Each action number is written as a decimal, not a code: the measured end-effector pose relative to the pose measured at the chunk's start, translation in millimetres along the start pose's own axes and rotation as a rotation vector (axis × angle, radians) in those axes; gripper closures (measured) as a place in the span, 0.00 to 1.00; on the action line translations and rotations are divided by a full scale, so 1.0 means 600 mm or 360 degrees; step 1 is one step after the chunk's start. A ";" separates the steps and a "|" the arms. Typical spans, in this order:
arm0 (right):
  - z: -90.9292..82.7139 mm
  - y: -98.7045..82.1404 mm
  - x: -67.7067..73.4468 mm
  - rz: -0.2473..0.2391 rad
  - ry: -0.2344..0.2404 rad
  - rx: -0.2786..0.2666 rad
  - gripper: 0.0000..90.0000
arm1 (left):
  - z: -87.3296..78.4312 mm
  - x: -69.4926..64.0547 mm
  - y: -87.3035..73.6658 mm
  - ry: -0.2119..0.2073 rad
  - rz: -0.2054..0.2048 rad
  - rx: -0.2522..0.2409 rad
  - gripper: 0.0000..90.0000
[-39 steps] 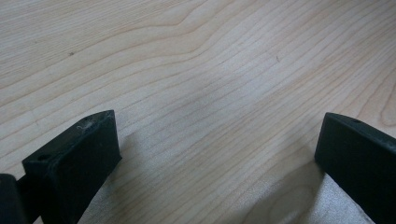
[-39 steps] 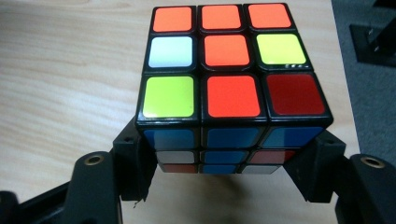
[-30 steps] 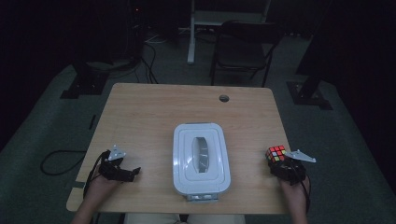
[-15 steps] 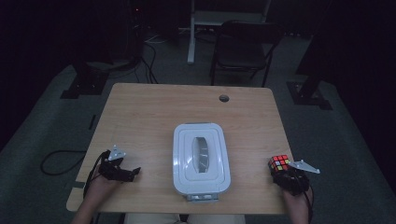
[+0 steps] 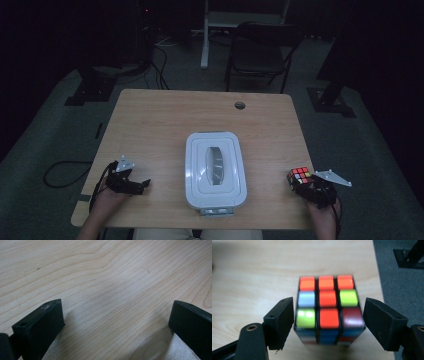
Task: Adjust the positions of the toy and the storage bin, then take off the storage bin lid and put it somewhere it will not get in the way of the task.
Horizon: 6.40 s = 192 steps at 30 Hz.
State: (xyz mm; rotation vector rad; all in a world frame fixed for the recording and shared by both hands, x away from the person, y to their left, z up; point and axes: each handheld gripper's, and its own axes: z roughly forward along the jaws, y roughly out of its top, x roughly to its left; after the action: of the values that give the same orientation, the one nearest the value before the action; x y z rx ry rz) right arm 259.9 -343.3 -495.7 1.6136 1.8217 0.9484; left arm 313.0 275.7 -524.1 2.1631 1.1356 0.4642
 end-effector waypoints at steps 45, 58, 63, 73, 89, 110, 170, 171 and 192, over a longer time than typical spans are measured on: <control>0.121 0.067 0.177 -0.0440 0.0521 0.0066 0.15 | 0.000 0.000 0.000 0.0001 0.0000 -0.0001 0.01; 0.158 0.046 0.173 -0.0473 0.0469 0.0150 0.16 | 0.000 0.000 0.000 -0.0002 0.0006 -0.0001 0.01; 0.161 0.046 0.177 -0.0506 0.0418 0.0165 0.14 | 0.000 0.000 0.000 -0.0005 0.0006 -0.0001 0.01; 0.162 0.046 0.178 -0.0503 0.0423 0.0169 0.14 | -0.001 -0.002 -0.001 -0.0042 0.0043 -0.0001 0.01; 0.162 0.046 0.178 -0.0500 0.0424 0.0170 0.14 | -0.002 0.000 -0.001 -0.0069 0.0079 0.0009 0.01; 0.162 0.046 0.178 -0.0499 0.0425 0.0169 0.14 | -0.055 -0.033 0.074 -0.0260 0.0157 -0.0014 0.01; 0.162 0.046 0.178 -0.0499 0.0425 0.0170 0.14 | -0.059 -0.262 0.287 -0.0946 0.0529 -0.0205 0.02; 0.162 0.046 0.178 -0.0499 0.0425 0.0170 0.14 | -0.058 -0.264 0.290 -0.0950 0.0521 -0.0204 0.02; 0.162 0.046 0.178 -0.0499 0.0426 0.0171 0.14 | -0.028 -0.303 0.302 -0.0920 0.0582 -0.0093 0.37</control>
State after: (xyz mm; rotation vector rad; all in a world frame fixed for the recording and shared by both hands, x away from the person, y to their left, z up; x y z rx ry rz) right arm 335.7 -221.3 -527.2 1.2529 2.2609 0.9701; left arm 309.4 56.1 -390.6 2.2439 0.4099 0.0079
